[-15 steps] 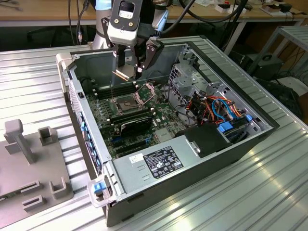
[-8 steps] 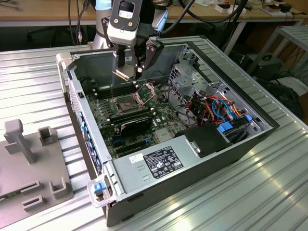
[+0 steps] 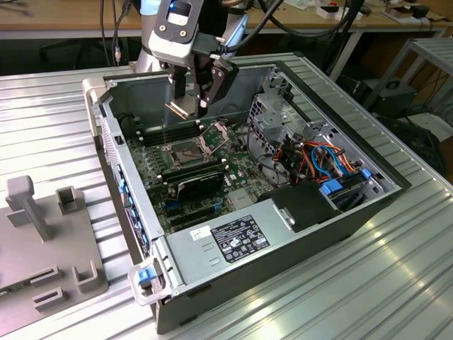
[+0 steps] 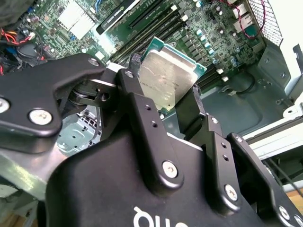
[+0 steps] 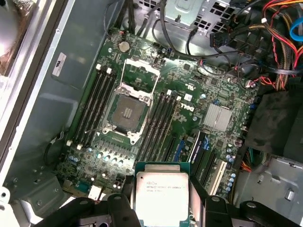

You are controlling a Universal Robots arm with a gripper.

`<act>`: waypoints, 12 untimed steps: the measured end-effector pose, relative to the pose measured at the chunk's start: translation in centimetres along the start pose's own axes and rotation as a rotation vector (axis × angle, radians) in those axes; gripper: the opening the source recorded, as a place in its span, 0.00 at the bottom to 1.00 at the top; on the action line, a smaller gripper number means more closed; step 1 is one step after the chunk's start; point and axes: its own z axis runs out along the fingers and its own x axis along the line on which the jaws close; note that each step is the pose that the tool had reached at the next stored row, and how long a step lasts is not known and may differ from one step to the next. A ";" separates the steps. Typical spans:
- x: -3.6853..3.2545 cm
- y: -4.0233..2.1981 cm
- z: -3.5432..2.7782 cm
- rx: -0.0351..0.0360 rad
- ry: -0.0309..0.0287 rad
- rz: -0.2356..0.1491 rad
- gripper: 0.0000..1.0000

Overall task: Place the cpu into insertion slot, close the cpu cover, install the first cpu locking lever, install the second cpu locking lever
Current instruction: 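Place the cpu into insertion slot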

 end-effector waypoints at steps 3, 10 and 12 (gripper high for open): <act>0.00 0.00 0.00 0.0012 -0.0023 0.052 0.55; 0.01 0.00 0.01 0.0020 -0.0039 0.088 0.55; 0.02 0.01 0.03 0.0020 -0.0039 0.089 0.55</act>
